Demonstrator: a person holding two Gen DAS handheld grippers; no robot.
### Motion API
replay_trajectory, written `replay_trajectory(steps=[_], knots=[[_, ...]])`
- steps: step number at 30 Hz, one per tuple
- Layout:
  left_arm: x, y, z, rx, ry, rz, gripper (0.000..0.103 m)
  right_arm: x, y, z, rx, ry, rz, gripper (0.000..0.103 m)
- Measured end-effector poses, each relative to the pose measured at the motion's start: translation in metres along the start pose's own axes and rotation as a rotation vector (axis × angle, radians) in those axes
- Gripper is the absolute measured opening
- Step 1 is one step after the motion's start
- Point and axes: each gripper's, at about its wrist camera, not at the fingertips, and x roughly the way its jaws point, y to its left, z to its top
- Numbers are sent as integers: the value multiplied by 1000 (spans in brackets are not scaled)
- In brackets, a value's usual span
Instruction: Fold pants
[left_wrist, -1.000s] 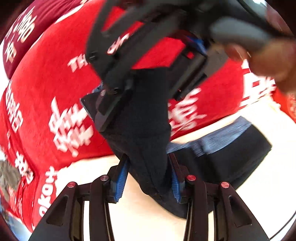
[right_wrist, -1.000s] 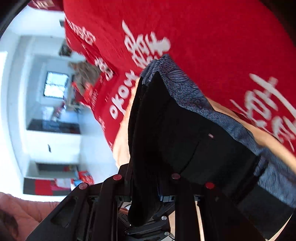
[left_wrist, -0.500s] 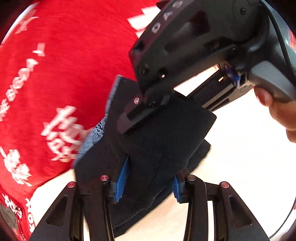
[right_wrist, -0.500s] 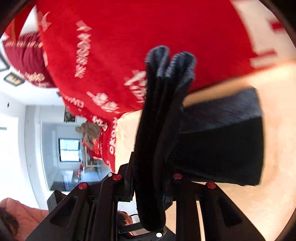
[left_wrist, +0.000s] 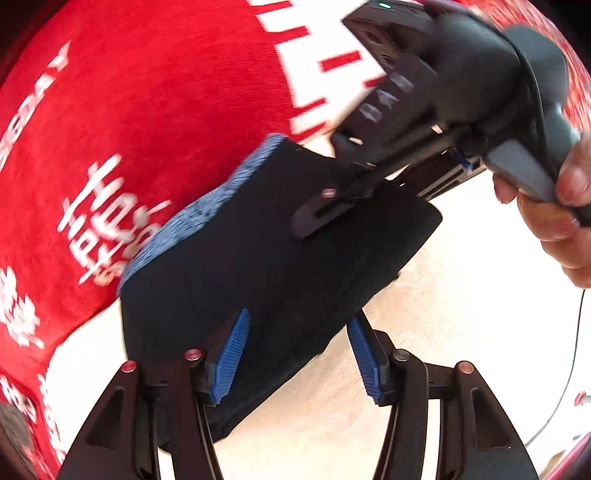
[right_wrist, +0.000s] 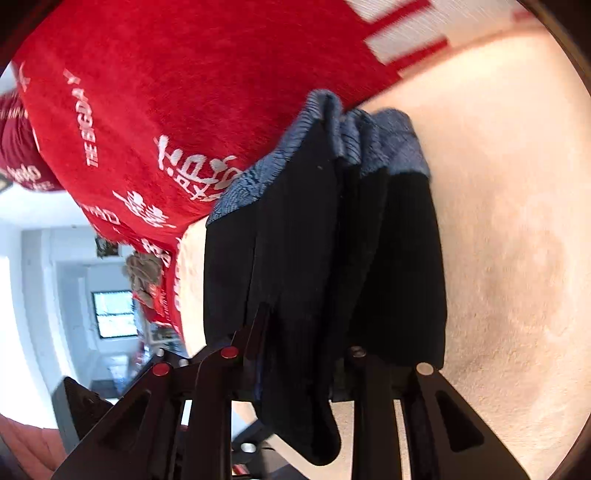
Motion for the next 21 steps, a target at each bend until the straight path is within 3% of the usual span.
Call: replay_trajectory(steps=[2,5,8,11,15,19,20,21], knots=[[-9,19,-4,-61,10,10,63,0,8,4,-41,10,-66,27],[-21,44,-9,-107,0,68,63,12,14,10,-113,38,-284,40],[-19,75,-16,-177,15,93,63,6,16,4,-118,28,-306,44],[-1,113,-27,-279,81,136,63,-2,17,-1,-87,15,-322,45],[9,144,-41,-371,108,164,63,-19,5,-14,1,29,-282,46],[28,155,-59,-422,153,104,63,-23,-12,-30,103,30,-208,46],[32,154,-63,-431,161,86,63,-21,-15,-32,129,24,-192,45],[33,152,-66,-436,166,82,63,-23,-18,-33,152,4,-176,32]])
